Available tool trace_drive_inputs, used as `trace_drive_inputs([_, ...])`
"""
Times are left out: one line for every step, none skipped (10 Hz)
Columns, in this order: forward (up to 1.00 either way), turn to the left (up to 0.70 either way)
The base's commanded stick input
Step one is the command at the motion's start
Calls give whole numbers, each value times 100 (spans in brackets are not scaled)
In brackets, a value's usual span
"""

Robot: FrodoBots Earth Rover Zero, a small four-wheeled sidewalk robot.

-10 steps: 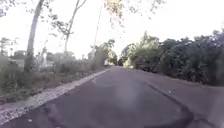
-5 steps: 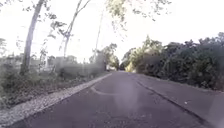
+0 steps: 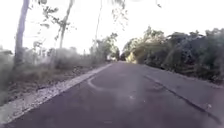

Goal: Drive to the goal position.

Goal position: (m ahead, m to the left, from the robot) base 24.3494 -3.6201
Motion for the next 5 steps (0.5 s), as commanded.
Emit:
trace_drive_inputs([100,2])
trace_drive_inputs([100,2])
trace_drive_inputs([100,2])
trace_drive_inputs([100,2])
trace_drive_inputs([100,2])
